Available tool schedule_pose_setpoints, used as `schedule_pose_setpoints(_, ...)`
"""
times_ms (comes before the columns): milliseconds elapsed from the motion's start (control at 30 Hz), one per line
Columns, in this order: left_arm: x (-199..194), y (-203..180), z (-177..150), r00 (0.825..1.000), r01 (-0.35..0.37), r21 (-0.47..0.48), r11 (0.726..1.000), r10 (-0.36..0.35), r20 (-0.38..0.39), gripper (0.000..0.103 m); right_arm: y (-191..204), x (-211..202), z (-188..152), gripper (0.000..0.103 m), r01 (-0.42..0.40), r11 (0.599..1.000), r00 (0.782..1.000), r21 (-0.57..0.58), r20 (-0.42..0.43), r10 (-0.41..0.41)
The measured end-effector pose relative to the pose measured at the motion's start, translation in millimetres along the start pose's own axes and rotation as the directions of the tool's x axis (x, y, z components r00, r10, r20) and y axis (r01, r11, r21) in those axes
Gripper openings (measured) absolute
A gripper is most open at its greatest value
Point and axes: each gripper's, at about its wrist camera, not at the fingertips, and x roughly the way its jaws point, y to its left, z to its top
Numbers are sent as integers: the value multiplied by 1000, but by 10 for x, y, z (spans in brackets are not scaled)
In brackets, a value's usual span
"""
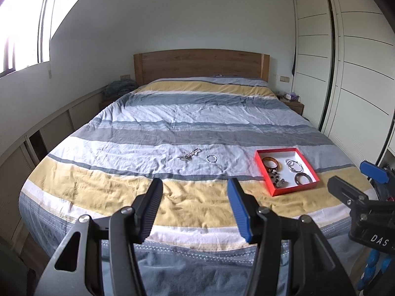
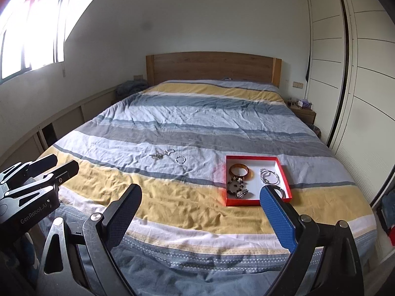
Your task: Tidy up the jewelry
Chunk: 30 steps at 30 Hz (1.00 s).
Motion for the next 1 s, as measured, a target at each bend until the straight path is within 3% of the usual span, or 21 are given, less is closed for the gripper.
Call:
schedule_pose_setpoints(567,990,30,-157,983,-32,0,999,32,-182,52,-101,946,-36,95,27,999,989,-45,-146,-33)
schedule_pose_setpoints(1000,1705,466,-172,957,-118,-54,992,99,-274,52,10,1676,76,95,-6,994,978,-110,-208,-17)
